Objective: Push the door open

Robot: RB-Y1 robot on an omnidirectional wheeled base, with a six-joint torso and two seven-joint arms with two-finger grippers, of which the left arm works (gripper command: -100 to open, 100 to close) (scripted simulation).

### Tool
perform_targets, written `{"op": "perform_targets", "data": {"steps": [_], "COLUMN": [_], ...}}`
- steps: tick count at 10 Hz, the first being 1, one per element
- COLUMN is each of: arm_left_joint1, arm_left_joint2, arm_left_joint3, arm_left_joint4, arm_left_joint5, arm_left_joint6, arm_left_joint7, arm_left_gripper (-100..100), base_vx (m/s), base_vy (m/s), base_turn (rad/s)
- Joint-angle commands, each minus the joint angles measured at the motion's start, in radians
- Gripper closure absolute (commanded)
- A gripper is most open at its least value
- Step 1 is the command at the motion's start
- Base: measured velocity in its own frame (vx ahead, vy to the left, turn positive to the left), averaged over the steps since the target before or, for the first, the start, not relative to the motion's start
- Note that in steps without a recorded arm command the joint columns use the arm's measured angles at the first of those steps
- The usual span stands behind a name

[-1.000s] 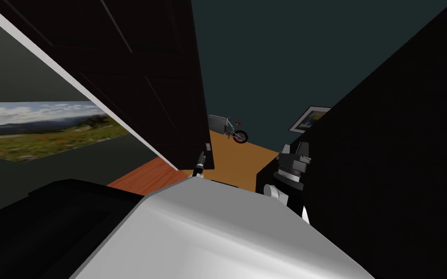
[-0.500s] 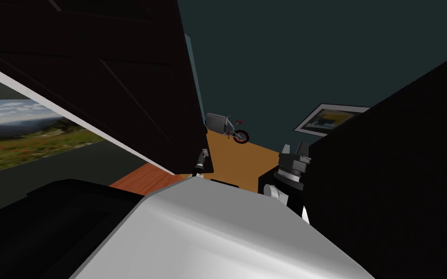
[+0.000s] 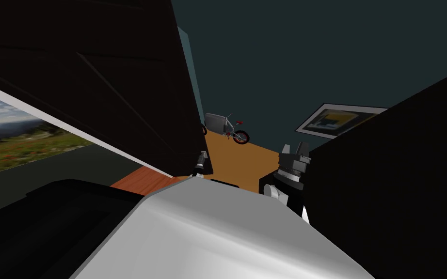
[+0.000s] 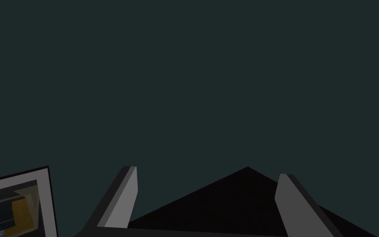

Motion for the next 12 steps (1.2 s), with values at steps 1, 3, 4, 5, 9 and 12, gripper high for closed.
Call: {"op": "perform_targets", "data": {"steps": [1, 3, 4, 5, 9, 12], "arm_left_joint1": [0.001, 0.001, 0.001, 0.001, -0.003, -0.007], "arm_left_joint2": [0.0, 0.0, 0.0, 0.002, 0.008, 0.009], "arm_left_joint3": [0.0, 0.0, 0.0, 0.011, 0.051, 0.092], "arm_left_joint4": [0.0, 0.0, 0.0, 0.003, 0.005, 0.008], "arm_left_joint5": [0.0, 0.0, 0.0, 0.006, 0.027, 0.049], "arm_left_joint6": [0.0, 0.0, 0.0, 0.004, 0.009, 0.014], "arm_left_joint7": [0.0, 0.0, 0.0, -0.004, -0.016, -0.027], "arm_left_gripper": [100, 100, 100, 100, 100, 100], "base_vx": [-0.02, -0.008, 0.0, 0.111, 0.192, 0.195], "base_vy": [0.0, -0.002, 0.0, 0.002, -0.046, -0.037], "base_turn": [-0.005, 0.001, 0.0, 0.028, 0.061, 0.068]}}
